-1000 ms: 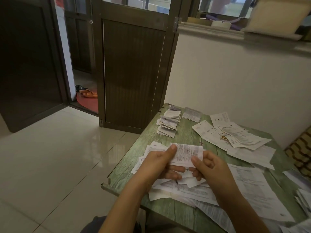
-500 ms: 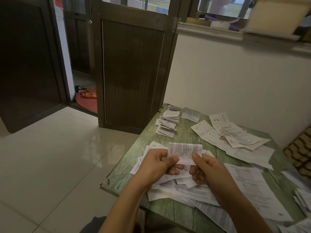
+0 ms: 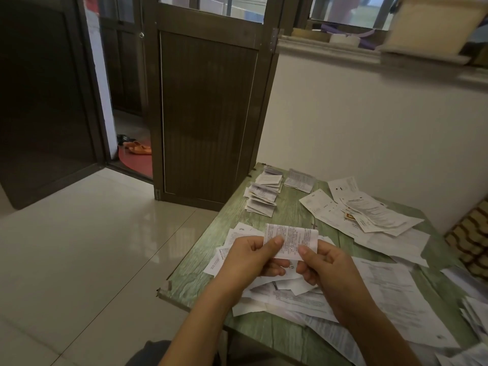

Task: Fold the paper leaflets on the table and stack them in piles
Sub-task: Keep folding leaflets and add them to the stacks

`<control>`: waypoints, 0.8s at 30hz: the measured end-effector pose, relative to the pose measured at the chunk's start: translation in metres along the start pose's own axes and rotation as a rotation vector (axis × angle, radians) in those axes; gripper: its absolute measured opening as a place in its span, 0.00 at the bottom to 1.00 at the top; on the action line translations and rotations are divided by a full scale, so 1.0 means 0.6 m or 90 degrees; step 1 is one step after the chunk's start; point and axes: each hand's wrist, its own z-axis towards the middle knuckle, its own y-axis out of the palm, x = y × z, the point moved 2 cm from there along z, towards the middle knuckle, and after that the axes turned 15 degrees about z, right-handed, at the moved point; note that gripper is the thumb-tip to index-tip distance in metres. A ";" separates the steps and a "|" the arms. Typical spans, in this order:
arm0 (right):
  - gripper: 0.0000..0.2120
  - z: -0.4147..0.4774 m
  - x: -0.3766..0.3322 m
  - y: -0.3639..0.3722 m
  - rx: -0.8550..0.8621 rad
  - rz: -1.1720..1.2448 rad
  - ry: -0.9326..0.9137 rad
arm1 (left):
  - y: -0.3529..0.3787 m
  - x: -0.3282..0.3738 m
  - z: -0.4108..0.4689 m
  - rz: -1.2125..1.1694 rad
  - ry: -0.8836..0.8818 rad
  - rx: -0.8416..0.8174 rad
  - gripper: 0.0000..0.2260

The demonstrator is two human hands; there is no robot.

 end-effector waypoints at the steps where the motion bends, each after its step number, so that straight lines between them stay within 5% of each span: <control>1: 0.06 0.001 0.001 0.000 -0.001 -0.001 0.002 | 0.002 0.001 -0.001 0.012 0.009 0.011 0.08; 10: 0.06 0.005 0.002 -0.004 0.001 0.005 0.033 | 0.003 0.003 0.003 0.080 0.050 0.021 0.06; 17: 0.21 0.012 -0.018 0.000 -0.025 0.050 0.058 | -0.001 -0.001 0.004 0.122 0.057 -0.041 0.05; 24: 0.08 0.010 -0.007 0.002 0.042 0.054 0.005 | 0.002 -0.006 0.002 0.133 0.032 -0.092 0.06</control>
